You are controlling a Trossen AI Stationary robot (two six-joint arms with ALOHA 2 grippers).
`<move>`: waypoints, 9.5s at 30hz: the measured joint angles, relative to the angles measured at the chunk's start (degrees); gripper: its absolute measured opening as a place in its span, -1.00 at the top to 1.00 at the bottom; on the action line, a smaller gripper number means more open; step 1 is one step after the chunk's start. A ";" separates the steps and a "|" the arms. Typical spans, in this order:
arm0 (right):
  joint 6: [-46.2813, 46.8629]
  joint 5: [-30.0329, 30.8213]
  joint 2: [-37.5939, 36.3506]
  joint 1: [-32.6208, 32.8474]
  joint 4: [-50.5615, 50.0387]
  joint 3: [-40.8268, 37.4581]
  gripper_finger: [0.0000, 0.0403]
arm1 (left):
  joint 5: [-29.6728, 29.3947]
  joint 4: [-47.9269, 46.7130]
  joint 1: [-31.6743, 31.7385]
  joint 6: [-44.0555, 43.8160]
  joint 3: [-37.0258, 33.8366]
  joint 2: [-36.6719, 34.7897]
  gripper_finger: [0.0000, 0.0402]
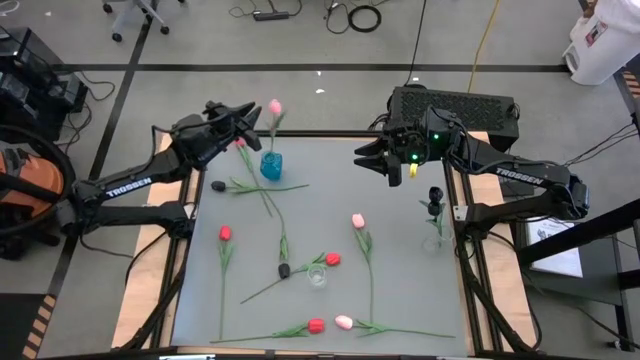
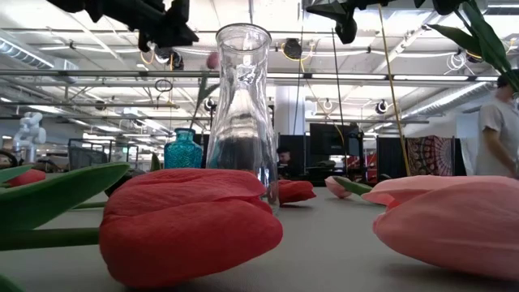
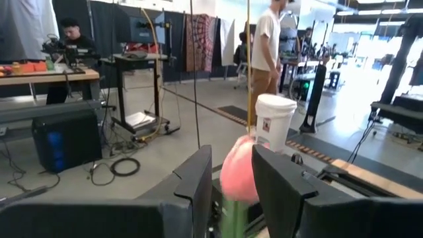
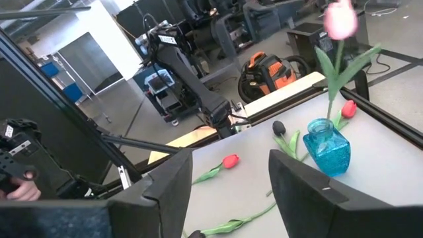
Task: Sort flowers into vase by color
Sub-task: Put pink flower into the blue vase
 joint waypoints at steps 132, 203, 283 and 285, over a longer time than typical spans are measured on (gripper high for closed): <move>60.56 27.81 35.15 38.74 -61.88 32.92 0.05 | 12.84 -8.63 -15.32 -4.56 -0.04 -6.23 0.42; 13.68 -2.36 40.74 1.61 -56.10 13.24 0.05 | 13.16 -10.38 -15.39 -5.96 0.02 -6.23 0.42; 22.74 5.40 48.52 11.43 -45.57 13.16 0.97 | 13.05 -12.97 -15.37 -7.62 0.00 -6.21 0.42; 22.62 5.40 48.52 11.43 -45.57 13.16 0.98 | 13.04 -12.99 -15.37 -7.64 0.00 -6.21 0.42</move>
